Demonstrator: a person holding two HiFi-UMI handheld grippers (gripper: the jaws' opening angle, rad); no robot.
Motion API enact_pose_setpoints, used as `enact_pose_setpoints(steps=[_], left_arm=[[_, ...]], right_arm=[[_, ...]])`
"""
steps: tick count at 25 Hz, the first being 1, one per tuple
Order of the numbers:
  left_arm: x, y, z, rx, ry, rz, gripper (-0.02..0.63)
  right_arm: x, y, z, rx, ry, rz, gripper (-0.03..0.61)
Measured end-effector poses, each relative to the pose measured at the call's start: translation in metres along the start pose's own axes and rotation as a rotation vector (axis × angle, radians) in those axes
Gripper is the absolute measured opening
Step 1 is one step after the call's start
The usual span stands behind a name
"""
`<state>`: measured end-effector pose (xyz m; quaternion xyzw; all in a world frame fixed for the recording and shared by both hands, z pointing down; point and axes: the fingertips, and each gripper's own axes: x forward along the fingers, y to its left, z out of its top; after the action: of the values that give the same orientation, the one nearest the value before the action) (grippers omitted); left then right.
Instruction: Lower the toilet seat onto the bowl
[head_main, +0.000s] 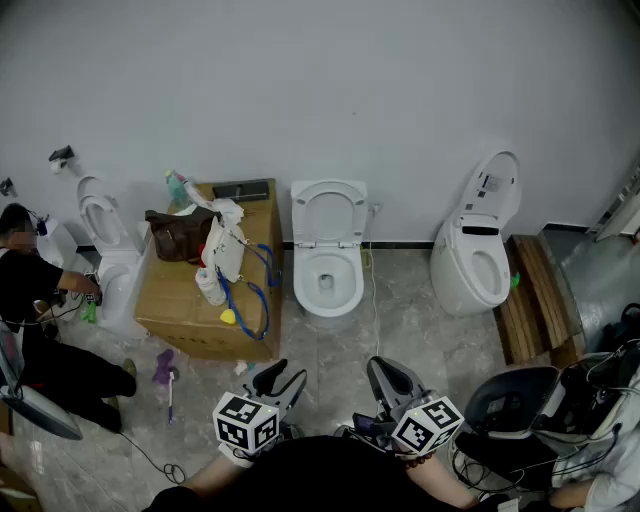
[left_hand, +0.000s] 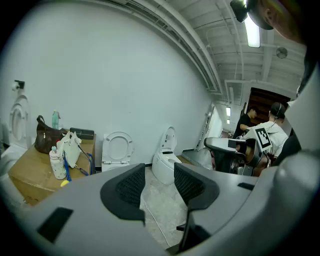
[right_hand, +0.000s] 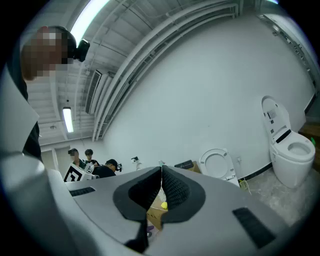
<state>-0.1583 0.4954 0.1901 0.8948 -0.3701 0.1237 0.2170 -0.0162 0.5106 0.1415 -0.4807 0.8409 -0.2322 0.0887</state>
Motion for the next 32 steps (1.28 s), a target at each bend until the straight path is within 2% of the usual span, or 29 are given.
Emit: enact_pose_setpoints(steps=[14,17,23,26,29,32], left_arm=[[0.037,-0.029,0.021,0.034,-0.015,0.033,0.192],[0.043,-0.036,0.018,0.037,-0.02,0.036,0.192],[0.056,-0.056,-0.001,0.031,-0.003,0.041,0.192],[0.063,-0.068,-0.007,0.019,-0.009,0.047,0.192],[0.061,-0.073,-0.002,0.024,-0.055,0.065,0.192],[0.056,-0.076,0.014,0.089,-0.122,0.091,0.185]], right_arm=[[-0.014,-0.037,0.029,-0.012,-0.038,0.047,0.029],[-0.019,-0.042,0.031,-0.055,-0.044,0.042,0.029],[-0.04,-0.053,0.028,-0.223,-0.027,0.0,0.029],[-0.049,-0.066,0.03,-0.267,-0.029,-0.011,0.029],[-0.054,-0.075,0.027,-0.26,-0.013,-0.021,0.029],[-0.054,-0.081,0.027,-0.301,-0.009,-0.05,0.029]])
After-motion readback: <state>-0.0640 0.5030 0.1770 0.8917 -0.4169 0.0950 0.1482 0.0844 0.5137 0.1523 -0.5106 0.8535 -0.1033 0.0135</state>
